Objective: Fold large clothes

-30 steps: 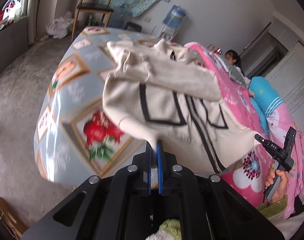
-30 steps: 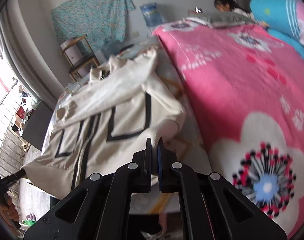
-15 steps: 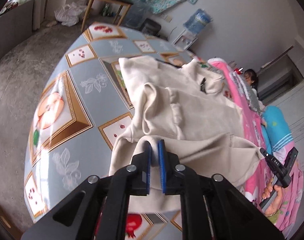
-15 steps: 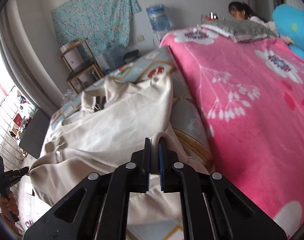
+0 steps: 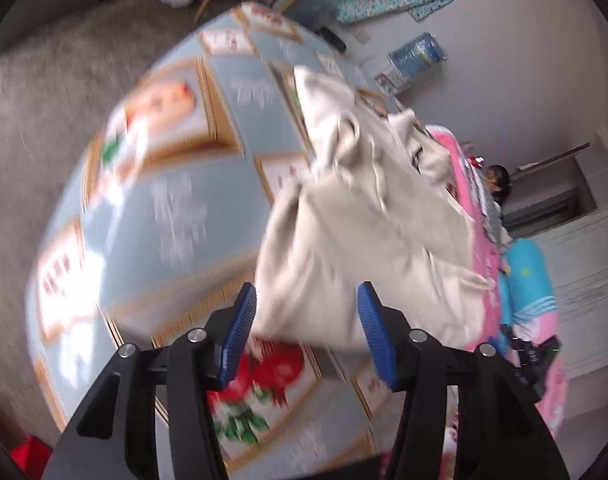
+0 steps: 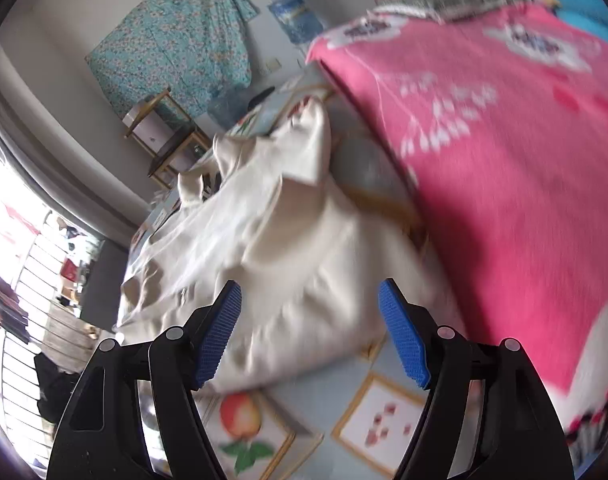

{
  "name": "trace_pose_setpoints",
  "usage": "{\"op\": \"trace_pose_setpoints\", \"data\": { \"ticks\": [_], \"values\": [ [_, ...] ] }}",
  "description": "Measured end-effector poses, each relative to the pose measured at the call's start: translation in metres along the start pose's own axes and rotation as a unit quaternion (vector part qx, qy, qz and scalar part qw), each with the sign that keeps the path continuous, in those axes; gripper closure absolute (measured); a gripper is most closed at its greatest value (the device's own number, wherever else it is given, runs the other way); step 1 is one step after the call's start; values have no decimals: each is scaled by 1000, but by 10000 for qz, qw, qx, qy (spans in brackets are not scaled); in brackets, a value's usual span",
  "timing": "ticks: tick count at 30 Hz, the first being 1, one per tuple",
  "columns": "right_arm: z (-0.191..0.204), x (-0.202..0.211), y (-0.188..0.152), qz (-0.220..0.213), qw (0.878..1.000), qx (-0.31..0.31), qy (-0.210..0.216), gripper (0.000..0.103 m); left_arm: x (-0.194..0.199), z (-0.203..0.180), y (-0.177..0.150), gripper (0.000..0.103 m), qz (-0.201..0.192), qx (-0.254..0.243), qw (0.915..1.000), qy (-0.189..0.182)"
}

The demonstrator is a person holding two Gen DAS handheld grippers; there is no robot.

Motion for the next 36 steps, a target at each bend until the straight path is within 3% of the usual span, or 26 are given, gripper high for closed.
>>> {"op": "trace_pose_setpoints", "data": {
  "ticks": [3,8,16,22,27,29,31,34,36],
  "values": [
    [-9,-4,-22,120,9989,-415,168,34,-12,0,-22,45,379,435,9967,-565],
    [-18,-19,-40,189,9940,-991,424,34,-28,1,-29,40,472,1086,9880,-992],
    [-21,-28,-33,-38,9910,-1236,522,34,-30,3,-16,37,307,1936,9752,-1030],
    [-27,-34,-24,-396,9867,-1514,437,34,-25,7,-20,37,-53,2655,9615,-702],
    [-31,-40,-13,-730,9829,-1662,305,38,-23,2,-22,39,-319,2853,9579,-56],
    [-32,-43,-11,-823,9817,-1701,219,42,-22,0,-22,44,-411,2823,9579,316],
    [-32,-44,-9,-900,9829,-1605,30,46,-23,-2,-21,60,-548,2666,9602,629],
    [-28,-46,-8,-954,9867,-1222,-484,59,-27,-3,-21,82,-817,2064,9693,1059],
    [-23,-50,-7,-918,9888,-779,-882,68,-28,-7,-21,86,-1049,1544,9732,1341]
  ]
}}
Point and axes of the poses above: each gripper's, at about its wrist camera, not at the fingertips, and x roughly against the way its jaws point, z to its left, y to its top, the point moved 7 cm from there along -x, roughly the way its jaws point, and after that the axes turned 12 degrees about y, right-handed, at the moved point
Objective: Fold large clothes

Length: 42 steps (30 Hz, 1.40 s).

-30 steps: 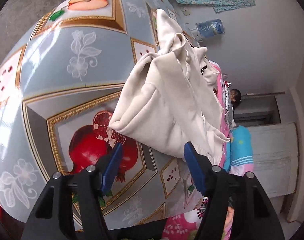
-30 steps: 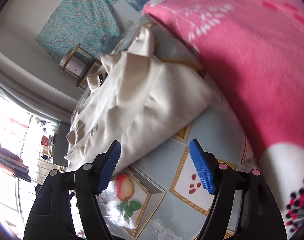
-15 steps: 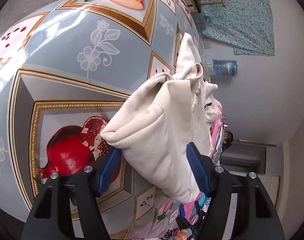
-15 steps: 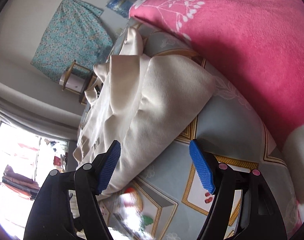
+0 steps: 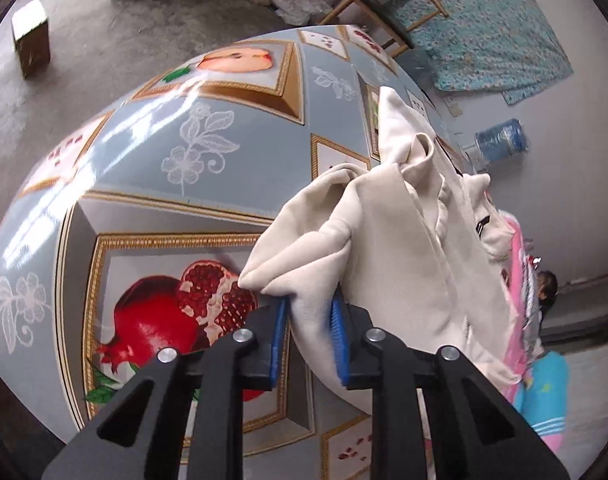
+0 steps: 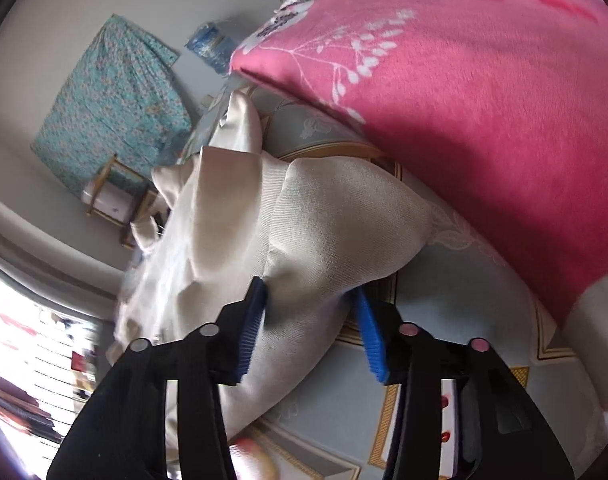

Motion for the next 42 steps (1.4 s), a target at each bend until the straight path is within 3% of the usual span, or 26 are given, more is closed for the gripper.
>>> {"op": "trace_pose_setpoints", "data": {
  "ticks": [2,4,6,10,12,15,21,26,30,32,33,34,36,39,41,42],
  "values": [
    [8,0,0,-4,9982,549,-243,88,3,-9,-4,90,-461,-694,9962,255],
    [20,9,0,-89,9943,1002,-361,95,12,-21,-4,93,-951,-1252,9867,410],
    [32,22,0,-219,9894,1379,-404,97,31,-32,-5,94,-1509,-1738,9721,450],
    [50,46,-3,-365,9832,1763,-313,98,74,-49,-5,96,-2476,-2480,9353,495],
    [55,56,-10,-400,9818,1843,-224,98,88,-50,-2,96,-2614,-2610,9282,445],
    [59,70,-26,-316,9820,1861,-50,98,98,-40,3,97,-2582,-2642,9284,396],
    [53,101,-61,40,9838,1788,156,98,120,14,-7,97,-2178,-2692,9374,376],
    [21,99,-94,631,9882,1390,139,98,105,66,-27,96,-1377,-2474,9579,478],
    [5,86,-96,910,9889,1168,160,94,78,83,-38,85,-929,-2444,9633,607],
    [5,86,-92,1026,9877,1160,218,87,78,86,-36,78,-871,-2388,9658,511],
    [5,87,-90,1071,9869,1183,228,85,80,87,-34,68,-905,-2399,9650,544],
    [4,88,-90,1098,9863,1210,207,77,85,90,-30,58,-1073,-2405,9621,710],
    [2,93,-88,1128,9854,1268,148,71,96,98,-22,50,-1375,-2420,9561,914],
    [-3,106,-88,1091,9851,1327,-29,61,110,114,-7,49,-1519,-2242,9576,983],
    [-6,120,-81,857,9845,1494,-321,46,119,121,3,49,-1611,-2135,9585,983],
    [-7,126,-77,773,9833,1596,-420,46,122,121,7,49,-1643,-2113,9586,970]
  ]
}}
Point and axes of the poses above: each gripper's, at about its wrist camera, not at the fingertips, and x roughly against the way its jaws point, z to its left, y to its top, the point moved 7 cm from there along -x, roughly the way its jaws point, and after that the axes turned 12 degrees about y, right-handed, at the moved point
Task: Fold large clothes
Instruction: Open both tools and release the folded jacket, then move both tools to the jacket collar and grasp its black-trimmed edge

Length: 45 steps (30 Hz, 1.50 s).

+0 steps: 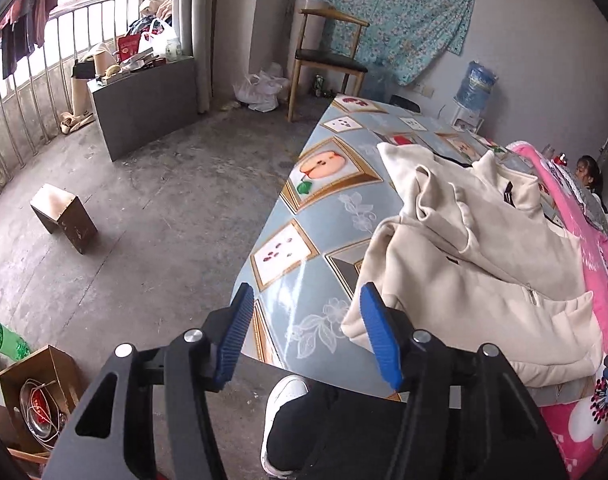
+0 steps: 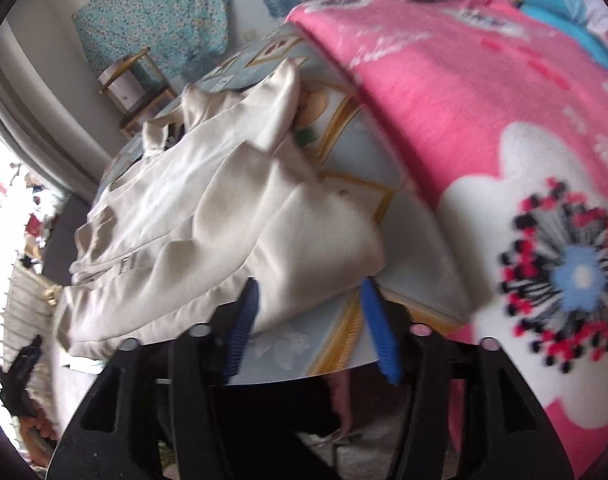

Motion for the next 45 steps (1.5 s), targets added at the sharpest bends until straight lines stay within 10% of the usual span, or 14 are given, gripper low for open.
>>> {"op": "trace_pose_setpoints", "data": {
  "ticks": [6,16,23,45],
  "values": [
    [34,24,28,-415,9969,588,330,46,11,-22,22,49,-177,-270,9988,-372],
    [177,-58,14,669,9545,2160,1945,45,-12,-92,-4,49,406,-1347,9874,-718],
    [217,-88,13,838,9487,2229,2079,18,-15,-102,13,49,238,-1578,9837,-831],
    [232,-131,153,750,9548,1644,2361,11,-79,-240,165,19,92,-2081,9761,-623]
  ]
}}
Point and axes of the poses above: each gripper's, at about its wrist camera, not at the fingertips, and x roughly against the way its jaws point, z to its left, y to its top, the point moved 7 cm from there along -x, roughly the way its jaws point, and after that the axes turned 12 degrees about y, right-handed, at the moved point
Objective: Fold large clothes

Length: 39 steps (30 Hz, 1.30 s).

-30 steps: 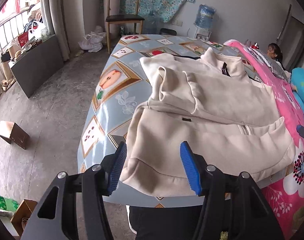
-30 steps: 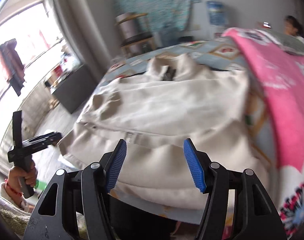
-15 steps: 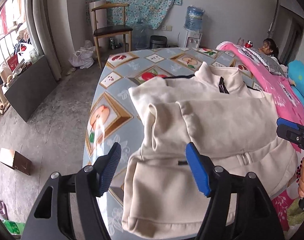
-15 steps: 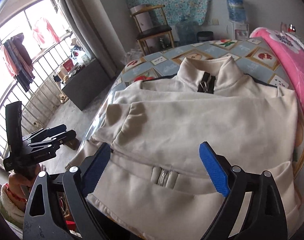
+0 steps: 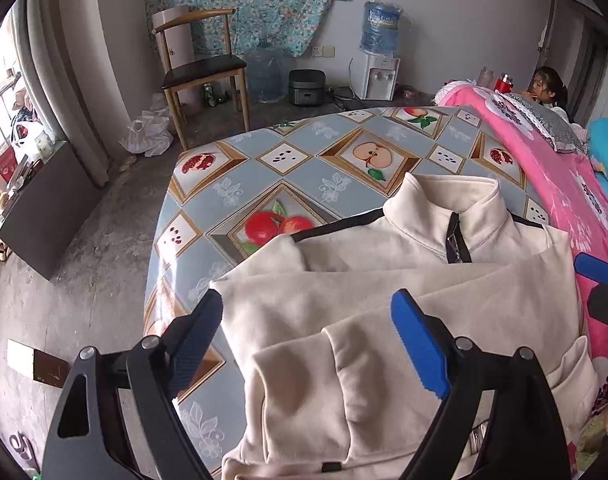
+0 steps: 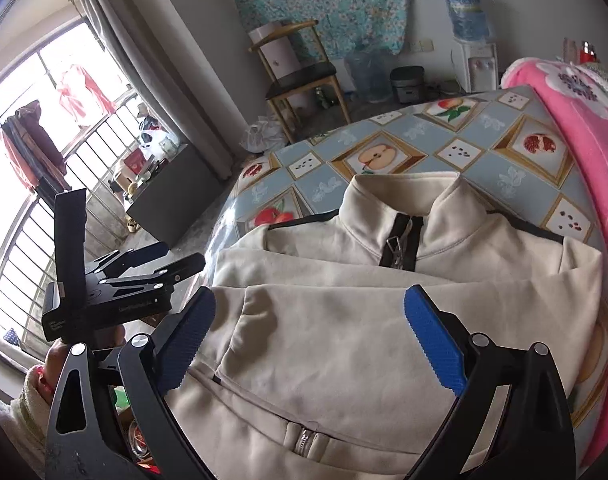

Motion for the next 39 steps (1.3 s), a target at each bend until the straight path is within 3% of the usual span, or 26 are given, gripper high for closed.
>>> {"op": "trace_pose_setpoints", "data": {
  "ticks": [7,12,15,19,21,23,24,25,27,33,39],
  "values": [
    [-82,12,67,-123,9980,-606,-126,11,-54,-16,44,19,364,403,9975,-454],
    [-132,-24,101,284,9938,-1073,-40,12,-102,-36,76,19,740,708,9900,-967],
    [-156,-54,110,473,9912,-1211,-241,18,-129,-57,88,20,1043,852,9828,-1265],
    [-188,-87,106,863,9850,-1386,-562,31,-149,-90,101,33,1263,906,9731,-1699],
    [-195,-96,96,1052,9822,-1469,-522,45,-156,-105,104,43,1329,931,9702,-1800],
    [-191,-96,88,1089,9824,-1500,-238,64,-162,-117,106,61,1328,825,9712,-1799],
    [-186,-93,85,1082,9839,-1413,-128,70,-163,-122,106,78,1320,768,9711,-1835],
    [-180,-88,83,1052,9860,-1291,-88,83,-162,-125,106,96,1284,718,9709,-1891],
    [-168,-78,82,1004,9896,-1026,-10,88,-152,-126,109,103,1052,575,9737,-1935],
    [-121,-49,58,1053,9941,264,46,90,-93,-124,107,103,214,-262,9760,-2152],
    [-105,-53,13,1546,9780,1331,-423,91,-75,-129,61,103,118,-1245,9736,-1908]
  ]
}}
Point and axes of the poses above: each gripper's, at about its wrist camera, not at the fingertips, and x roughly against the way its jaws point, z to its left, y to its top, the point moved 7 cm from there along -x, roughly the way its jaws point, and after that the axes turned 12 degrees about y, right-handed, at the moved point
